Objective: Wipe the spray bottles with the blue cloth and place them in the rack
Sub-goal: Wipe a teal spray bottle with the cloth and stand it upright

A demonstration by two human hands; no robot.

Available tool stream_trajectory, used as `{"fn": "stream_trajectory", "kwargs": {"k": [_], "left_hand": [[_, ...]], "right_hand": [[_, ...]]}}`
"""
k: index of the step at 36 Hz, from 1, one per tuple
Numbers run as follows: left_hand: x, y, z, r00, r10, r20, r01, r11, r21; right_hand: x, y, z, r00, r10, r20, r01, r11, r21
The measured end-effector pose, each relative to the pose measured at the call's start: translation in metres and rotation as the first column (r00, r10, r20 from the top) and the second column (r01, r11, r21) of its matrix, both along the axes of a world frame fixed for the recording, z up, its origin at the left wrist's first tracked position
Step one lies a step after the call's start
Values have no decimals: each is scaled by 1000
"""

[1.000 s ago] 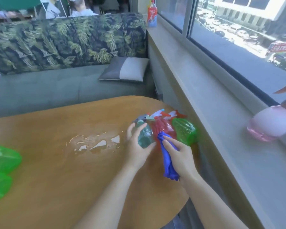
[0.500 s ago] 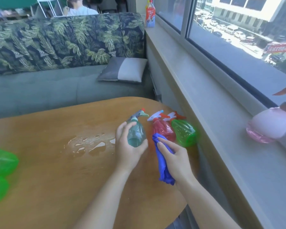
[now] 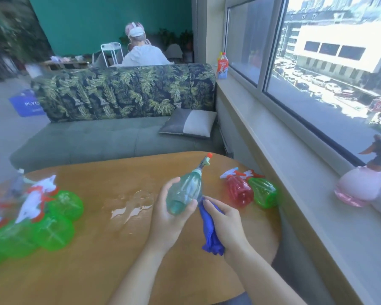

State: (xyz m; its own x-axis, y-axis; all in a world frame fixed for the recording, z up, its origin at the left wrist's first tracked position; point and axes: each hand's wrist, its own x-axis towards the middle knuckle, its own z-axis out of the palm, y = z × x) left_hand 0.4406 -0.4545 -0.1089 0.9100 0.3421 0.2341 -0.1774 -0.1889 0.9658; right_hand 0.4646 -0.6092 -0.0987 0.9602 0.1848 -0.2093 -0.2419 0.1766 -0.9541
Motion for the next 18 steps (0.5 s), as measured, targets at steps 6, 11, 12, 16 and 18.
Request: {"fn": "stream_trajectory", "kwargs": {"k": [6, 11, 12, 16, 18], "left_hand": [[-37, 28, 18, 999, -43, 30, 45, 996, -80], [-65, 38, 22, 992, -123, 37, 128, 974, -189], [-70, 38, 21, 992, -116, 38, 122, 967, -224], [-83, 35, 13, 999, 2, 41, 11, 949, -316], [-85, 32, 9, 996, 82, 26, -69, 939, -337]], "right_hand": [[-31, 17, 28, 997, -13, 77, 11, 1000, 20], [-51, 28, 41, 985, 51, 165, -46, 998, -31], [-55, 30, 41, 982, 70, 177, -63, 997, -46], [-68, 36, 35, 970, 103, 220, -88, 993, -79], [-72, 38, 28, 964, 118, 237, -92, 989, -117]]}}
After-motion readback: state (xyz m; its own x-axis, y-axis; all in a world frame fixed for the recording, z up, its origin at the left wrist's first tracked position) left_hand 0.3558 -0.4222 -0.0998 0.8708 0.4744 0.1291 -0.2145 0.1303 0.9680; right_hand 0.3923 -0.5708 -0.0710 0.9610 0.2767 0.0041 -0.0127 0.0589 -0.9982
